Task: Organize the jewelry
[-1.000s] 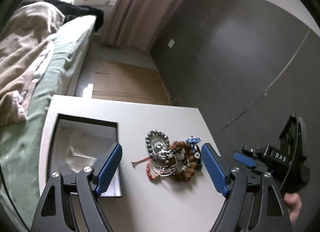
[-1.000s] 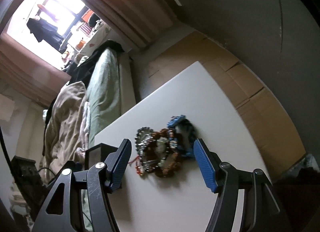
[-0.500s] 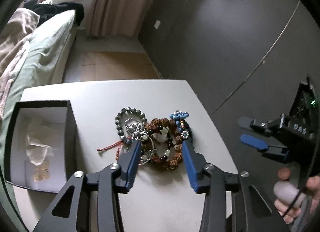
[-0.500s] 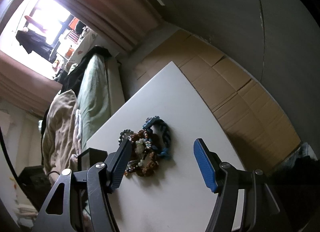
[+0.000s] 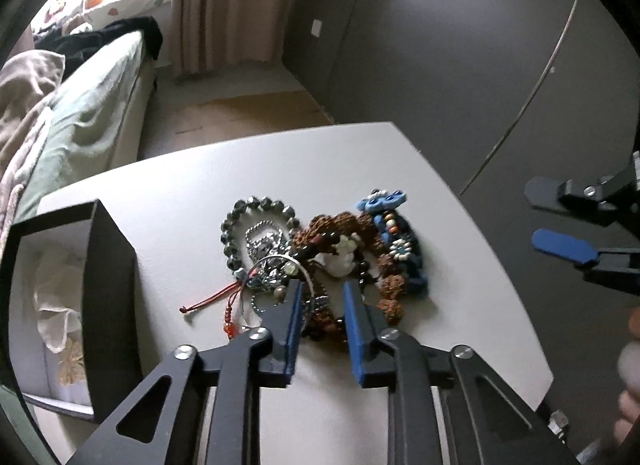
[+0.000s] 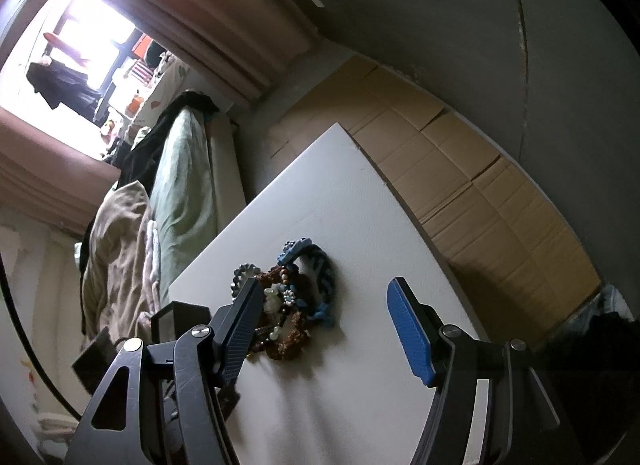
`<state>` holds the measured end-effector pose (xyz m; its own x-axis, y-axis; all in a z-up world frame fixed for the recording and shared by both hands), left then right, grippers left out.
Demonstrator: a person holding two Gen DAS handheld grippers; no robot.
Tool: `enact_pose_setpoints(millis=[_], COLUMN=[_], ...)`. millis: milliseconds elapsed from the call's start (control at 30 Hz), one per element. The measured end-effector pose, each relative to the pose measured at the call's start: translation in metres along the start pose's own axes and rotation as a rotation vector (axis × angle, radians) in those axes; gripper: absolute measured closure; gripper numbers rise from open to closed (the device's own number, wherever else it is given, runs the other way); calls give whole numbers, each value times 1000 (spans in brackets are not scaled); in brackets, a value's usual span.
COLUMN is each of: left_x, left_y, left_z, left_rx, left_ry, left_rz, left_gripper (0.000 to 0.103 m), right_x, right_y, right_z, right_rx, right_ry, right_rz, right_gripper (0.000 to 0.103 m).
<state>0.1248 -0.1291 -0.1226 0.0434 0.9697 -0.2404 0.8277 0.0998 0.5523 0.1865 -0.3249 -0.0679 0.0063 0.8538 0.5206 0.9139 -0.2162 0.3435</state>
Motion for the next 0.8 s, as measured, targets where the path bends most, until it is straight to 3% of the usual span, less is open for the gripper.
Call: enact_pose_setpoints(millis=[133,533,700,800], left_x=[10,53,75,84], left_y=[2,26,34,37], left_z=[1,-43,-61,-69], left_rx=[3,-97,-138,-157], left_ry=[-20,-137,-149,-152], left_rz=[-34,-197,-255,-275], left_gripper=[101,102,102,102], right_x=[8,51,73,84], right_y=[-1,-16,-28,-33], right_z=[8,36,57,68], right_rx=[14,95,143,149], right_ry=[1,107,127,101], right_rz=[-15,-89,-137,-163], right_gripper=[38,38,61,66])
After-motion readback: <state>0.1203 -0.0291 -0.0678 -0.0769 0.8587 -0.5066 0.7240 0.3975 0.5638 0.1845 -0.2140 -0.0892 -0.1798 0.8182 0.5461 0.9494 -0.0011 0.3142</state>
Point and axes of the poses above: each gripper's, at about its wrist camera, not at the fingertips, and z roughly the way its jaws point, x to its left, y to its top, the point moved 3 cm from there along z, roughly the way its jaws point, and after that the axes turned 3 degrees about -y, right-handed, at the moved point
